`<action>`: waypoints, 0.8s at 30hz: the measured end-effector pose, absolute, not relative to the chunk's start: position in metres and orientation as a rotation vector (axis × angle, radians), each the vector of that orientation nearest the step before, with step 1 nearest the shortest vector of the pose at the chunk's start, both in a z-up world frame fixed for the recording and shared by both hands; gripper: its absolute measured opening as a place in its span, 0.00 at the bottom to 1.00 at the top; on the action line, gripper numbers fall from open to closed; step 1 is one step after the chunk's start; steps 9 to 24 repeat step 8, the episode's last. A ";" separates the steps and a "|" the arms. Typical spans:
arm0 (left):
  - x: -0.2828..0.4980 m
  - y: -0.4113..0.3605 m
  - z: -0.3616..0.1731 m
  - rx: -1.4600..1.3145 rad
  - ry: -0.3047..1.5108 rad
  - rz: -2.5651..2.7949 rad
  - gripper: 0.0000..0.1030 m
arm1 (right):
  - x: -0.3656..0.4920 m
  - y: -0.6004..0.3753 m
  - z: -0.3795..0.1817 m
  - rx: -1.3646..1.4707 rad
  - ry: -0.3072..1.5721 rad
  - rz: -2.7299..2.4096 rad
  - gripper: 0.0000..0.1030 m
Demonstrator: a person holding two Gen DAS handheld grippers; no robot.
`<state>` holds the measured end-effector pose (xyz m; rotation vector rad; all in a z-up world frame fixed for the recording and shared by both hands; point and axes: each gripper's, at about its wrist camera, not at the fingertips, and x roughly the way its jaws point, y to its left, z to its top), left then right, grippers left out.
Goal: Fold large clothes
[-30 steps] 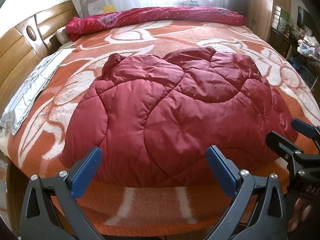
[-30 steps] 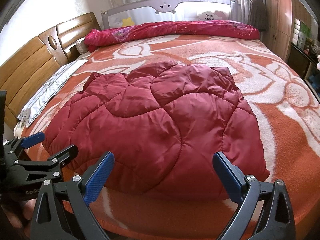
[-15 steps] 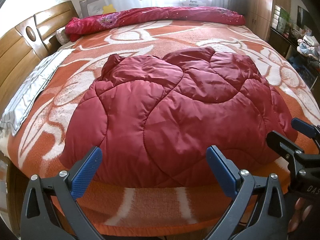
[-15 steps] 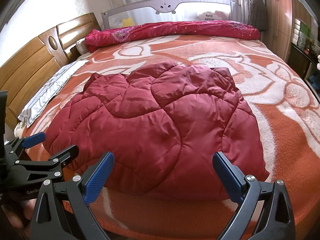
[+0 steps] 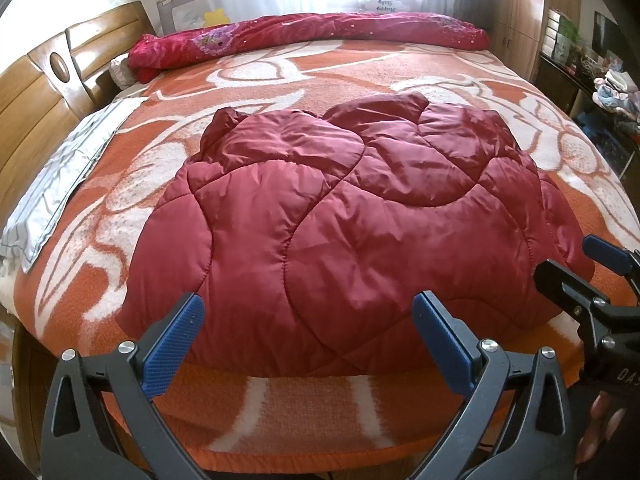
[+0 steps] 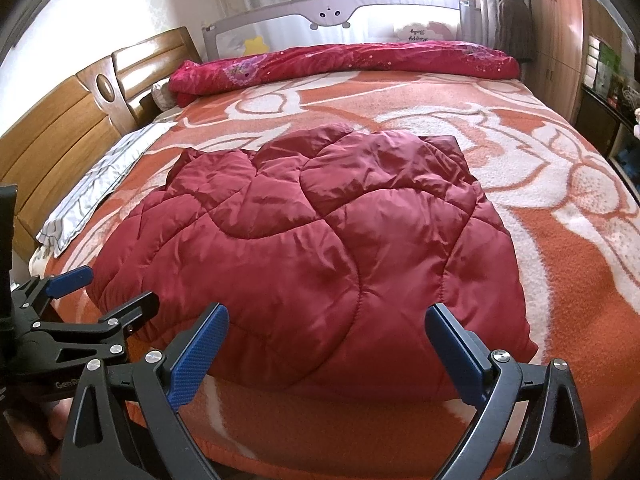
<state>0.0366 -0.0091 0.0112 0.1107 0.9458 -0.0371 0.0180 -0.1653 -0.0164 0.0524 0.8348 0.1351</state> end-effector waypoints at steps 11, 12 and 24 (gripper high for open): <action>0.040 -0.009 0.009 0.115 0.948 -0.050 1.00 | 0.022 -0.174 -0.020 0.070 0.848 0.141 0.97; 0.040 -0.009 0.009 0.115 0.948 -0.050 1.00 | 0.022 -0.174 -0.020 0.070 0.848 0.141 0.97; 0.040 -0.009 0.009 0.115 0.948 -0.050 1.00 | 0.022 -0.174 -0.020 0.070 0.848 0.141 0.97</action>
